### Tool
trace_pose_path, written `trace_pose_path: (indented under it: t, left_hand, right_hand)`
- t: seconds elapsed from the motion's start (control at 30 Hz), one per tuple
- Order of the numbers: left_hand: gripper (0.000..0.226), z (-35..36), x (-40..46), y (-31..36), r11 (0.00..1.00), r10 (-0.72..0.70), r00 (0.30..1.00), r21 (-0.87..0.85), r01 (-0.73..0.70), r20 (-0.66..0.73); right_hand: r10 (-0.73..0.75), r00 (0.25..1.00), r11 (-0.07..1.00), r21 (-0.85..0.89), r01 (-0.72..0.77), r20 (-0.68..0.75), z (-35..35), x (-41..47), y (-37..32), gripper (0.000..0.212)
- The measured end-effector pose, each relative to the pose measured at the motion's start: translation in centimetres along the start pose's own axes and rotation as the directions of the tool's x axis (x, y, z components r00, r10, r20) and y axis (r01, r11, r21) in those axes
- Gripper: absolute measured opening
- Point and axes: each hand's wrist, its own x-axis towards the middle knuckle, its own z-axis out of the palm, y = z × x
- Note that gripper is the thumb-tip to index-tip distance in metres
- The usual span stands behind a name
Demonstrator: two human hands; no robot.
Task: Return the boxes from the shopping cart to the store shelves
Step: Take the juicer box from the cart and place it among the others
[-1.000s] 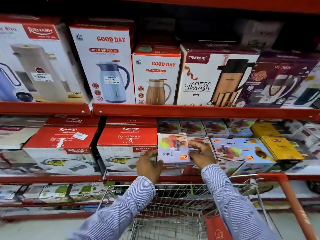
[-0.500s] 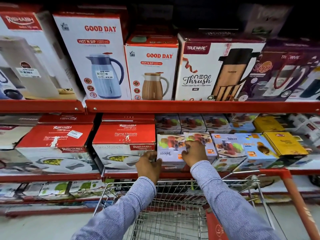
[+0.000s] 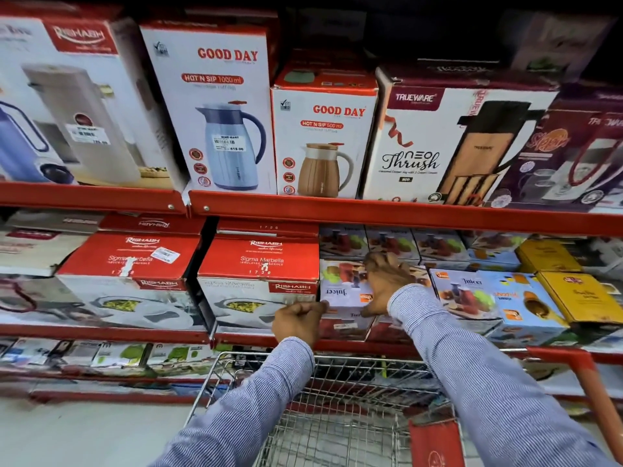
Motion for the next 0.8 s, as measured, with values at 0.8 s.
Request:
trace_pose_path:
  t: [0.8]
  left_hand:
    - [0.024, -0.8, 0.4, -1.1, 0.999, 0.006, 0.998, 0.034, -0.008, 0.061]
  right_hand:
    - [-0.073, 0.997, 0.997, 0.012, 0.074, -0.016, -0.5, 0.3, 0.7, 0.126]
